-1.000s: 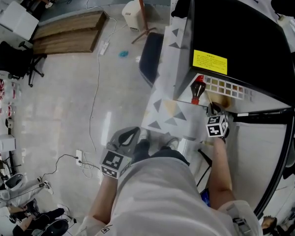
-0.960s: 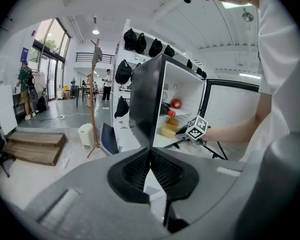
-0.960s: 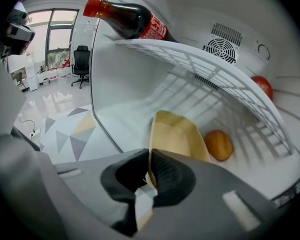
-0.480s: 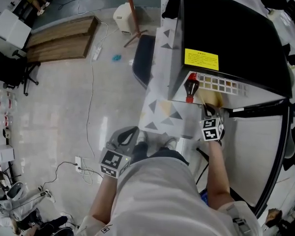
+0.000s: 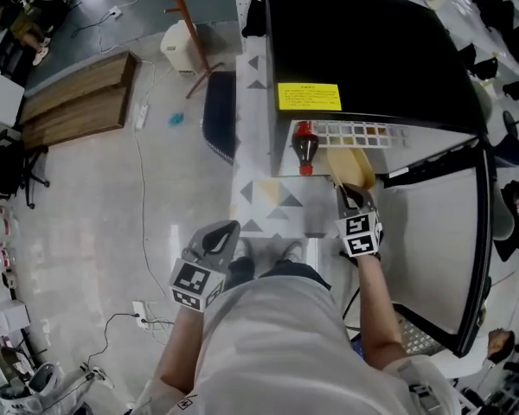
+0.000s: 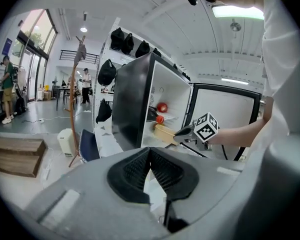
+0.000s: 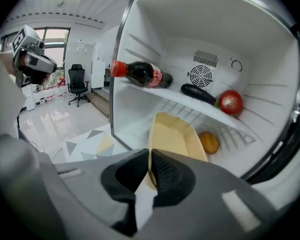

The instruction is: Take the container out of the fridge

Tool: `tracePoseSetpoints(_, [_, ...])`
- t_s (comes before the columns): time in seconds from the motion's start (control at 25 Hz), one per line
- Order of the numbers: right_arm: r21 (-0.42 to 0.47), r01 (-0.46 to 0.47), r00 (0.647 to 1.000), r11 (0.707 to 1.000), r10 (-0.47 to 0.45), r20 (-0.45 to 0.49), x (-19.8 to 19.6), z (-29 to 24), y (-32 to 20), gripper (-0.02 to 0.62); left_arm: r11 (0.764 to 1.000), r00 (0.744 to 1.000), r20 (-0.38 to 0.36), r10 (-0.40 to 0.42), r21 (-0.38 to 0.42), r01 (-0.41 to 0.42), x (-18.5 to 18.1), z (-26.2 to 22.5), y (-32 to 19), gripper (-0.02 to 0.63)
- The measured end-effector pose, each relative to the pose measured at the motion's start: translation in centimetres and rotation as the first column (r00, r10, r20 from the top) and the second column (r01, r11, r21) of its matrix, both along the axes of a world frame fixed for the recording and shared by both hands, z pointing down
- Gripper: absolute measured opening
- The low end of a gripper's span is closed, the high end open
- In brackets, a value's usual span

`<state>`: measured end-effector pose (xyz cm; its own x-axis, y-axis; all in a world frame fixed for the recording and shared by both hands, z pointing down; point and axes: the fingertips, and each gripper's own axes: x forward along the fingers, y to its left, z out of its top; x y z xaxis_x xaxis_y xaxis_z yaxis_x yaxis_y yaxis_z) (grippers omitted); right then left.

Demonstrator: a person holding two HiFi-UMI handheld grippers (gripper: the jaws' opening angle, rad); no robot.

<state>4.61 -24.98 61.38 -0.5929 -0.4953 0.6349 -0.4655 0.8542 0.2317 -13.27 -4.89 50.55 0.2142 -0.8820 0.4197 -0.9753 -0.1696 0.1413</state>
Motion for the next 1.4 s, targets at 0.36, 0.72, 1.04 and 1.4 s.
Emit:
tracePoseSetpoints(0.36, [-0.015, -0.100, 0.990, 0.995, 0.101, 0.100, 2.8, -3.9, 2.8, 0.021, 0.988, 0.988, -0.028, 0.154, 0.019, -0.153, 2.4, 0.0, -3.0, 0.009])
tracePoseSetpoints(0.72, [-0.028, -0.203, 0.958, 0.979, 0.205, 0.200, 5.7, -7.0, 5.4, 0.021, 0.947, 0.946, -0.046, 0.321, 0.047, -0.319, 5.8, 0.0, -5.7, 0.009])
tracePoseSetpoints(1.04, [-0.036, -0.285, 0.919, 0.958, 0.284, 0.273, 7.6, -9.3, 7.7, 0.021, 0.893, 0.892, -0.053, 0.449, 0.068, -0.445, 8.8, -0.1, -7.5, 0.009])
tracePoseSetpoints(1.4, [-0.033, -0.370, 0.871, 0.929, 0.359, 0.336, 9.8, -10.9, 10.0, 0.021, 0.830, 0.828, -0.063, 0.557, 0.091, -0.551, 11.7, -0.4, -8.8, 0.009])
